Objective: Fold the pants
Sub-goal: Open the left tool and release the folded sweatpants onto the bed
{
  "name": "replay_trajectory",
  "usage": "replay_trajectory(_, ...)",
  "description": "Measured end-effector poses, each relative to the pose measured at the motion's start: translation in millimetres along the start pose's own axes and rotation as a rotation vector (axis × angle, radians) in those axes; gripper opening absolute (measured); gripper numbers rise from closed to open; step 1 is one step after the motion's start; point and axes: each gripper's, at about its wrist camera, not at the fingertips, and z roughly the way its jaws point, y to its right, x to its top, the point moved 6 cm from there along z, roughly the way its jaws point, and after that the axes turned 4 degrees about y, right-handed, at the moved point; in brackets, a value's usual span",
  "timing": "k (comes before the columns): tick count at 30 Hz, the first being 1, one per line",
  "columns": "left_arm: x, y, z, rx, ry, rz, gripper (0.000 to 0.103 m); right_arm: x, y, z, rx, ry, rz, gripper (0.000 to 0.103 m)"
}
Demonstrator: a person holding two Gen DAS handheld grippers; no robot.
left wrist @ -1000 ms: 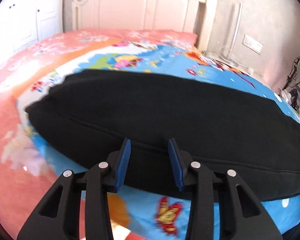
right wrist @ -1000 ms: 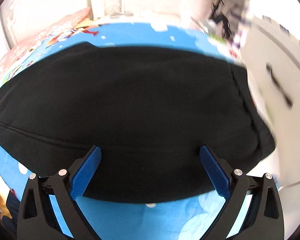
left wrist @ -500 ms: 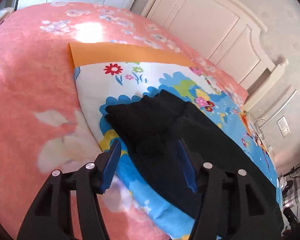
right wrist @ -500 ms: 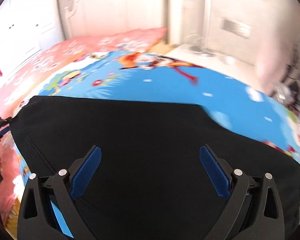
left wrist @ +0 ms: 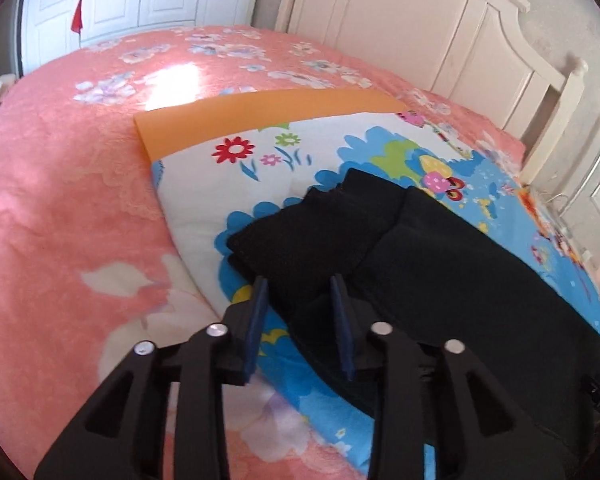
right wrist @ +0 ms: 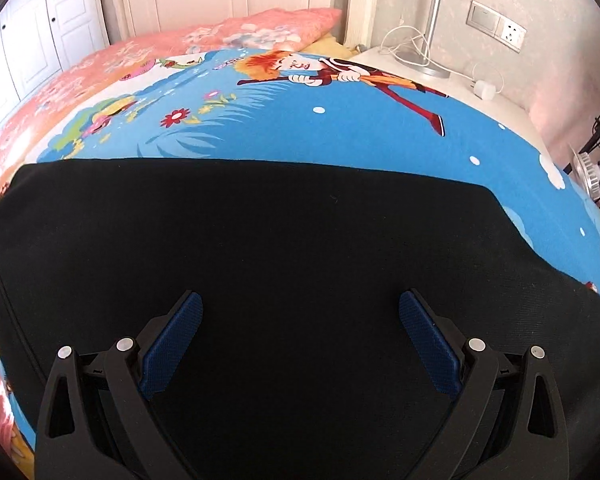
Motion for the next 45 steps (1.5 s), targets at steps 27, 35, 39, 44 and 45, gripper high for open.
replay_trajectory(27, -39.8, 121.3, 8.8, -0.092, 0.028, 0.292, 0.070, 20.6, -58.1, -14.5, 0.010, 0.087, -0.177, 0.096)
replay_trajectory(35, -40.8, 120.7, 10.4, -0.102, 0.058, 0.290, 0.073, 61.3, -164.6, 4.2, 0.202, 0.094, -0.272, 0.093)
replay_trajectory(39, -40.1, 118.9, 11.8, -0.112, 0.058, 0.281, 0.074, 60.8, -175.4, 33.0, 0.144, 0.048, -0.295, 0.094)
replay_trajectory(44, -25.6, 120.6, -2.1, -0.098, 0.037, 0.303, 0.069, 59.0, -171.3, 34.4, 0.127, 0.044, -0.279, 0.095)
replay_trajectory(45, -17.3, 123.2, -8.4, -0.086, 0.068, 0.328, 0.069, 57.6, -172.6, 33.0, 0.111, 0.051, -0.290, 0.095)
